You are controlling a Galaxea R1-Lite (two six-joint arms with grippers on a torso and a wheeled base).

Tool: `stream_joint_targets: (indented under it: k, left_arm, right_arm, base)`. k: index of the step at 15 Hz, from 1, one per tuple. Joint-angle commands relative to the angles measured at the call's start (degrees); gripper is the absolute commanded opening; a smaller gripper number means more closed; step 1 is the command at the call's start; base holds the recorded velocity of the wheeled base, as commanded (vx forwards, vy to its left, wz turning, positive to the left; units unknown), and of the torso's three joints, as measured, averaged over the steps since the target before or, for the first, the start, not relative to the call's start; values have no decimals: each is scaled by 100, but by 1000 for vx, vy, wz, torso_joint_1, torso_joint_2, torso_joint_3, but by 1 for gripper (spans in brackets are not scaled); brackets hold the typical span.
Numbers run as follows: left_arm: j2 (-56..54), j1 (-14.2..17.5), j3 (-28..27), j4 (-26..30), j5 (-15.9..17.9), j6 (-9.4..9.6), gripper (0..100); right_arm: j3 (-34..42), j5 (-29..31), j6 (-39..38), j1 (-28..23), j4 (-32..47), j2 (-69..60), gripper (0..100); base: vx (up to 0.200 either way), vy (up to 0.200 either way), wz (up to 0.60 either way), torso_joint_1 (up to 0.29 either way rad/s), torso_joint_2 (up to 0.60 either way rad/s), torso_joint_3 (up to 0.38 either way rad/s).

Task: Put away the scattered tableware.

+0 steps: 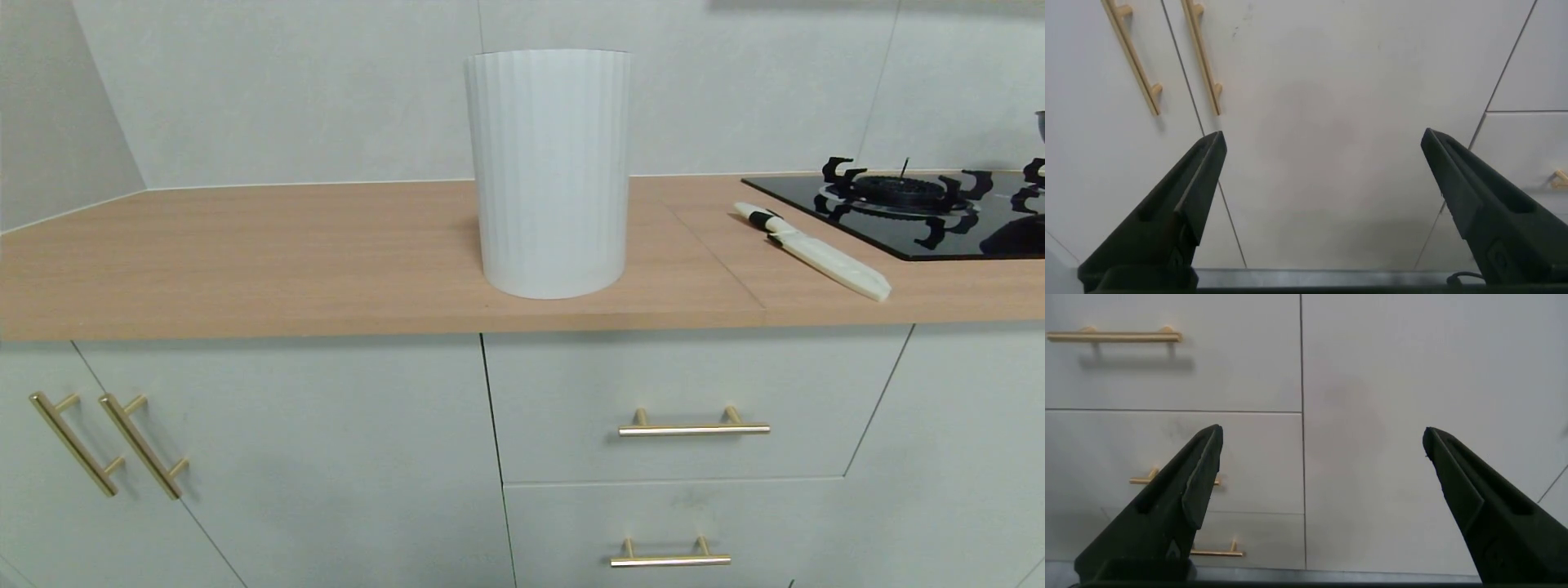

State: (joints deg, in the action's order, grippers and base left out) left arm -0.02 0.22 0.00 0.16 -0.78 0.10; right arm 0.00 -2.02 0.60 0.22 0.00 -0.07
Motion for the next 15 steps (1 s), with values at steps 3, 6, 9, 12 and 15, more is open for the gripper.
stream_joint_targets:
  k: [3, 6, 9, 12, 15]
  left_arm:
    - [2, 4, 0, 2, -1, -1, 100]
    - [2, 4, 0, 2, -1, -1, 100]
    - [2, 4, 0, 2, -1, -1, 100]
    - [2, 4, 0, 2, -1, -1, 100]
    - [2, 4, 0, 2, -1, -1, 100]
  right_arm:
    - [0, -9, 11, 4, 0, 7, 100]
    - [0, -9, 11, 4, 0, 7, 100]
    - [0, -9, 11, 4, 0, 7, 100]
    - [0, -9, 11, 4, 0, 7, 100]
    - [0, -9, 11, 4, 0, 7, 100]
  base:
    - [0, 0, 0, 0, 0, 0]
    - [0, 0, 0, 0, 0, 0]
    - [0, 0, 0, 29, -138, -115]
    - [0, 0, 0, 107, -292, -292]
    - [0, 0, 0, 129, -533, -303]
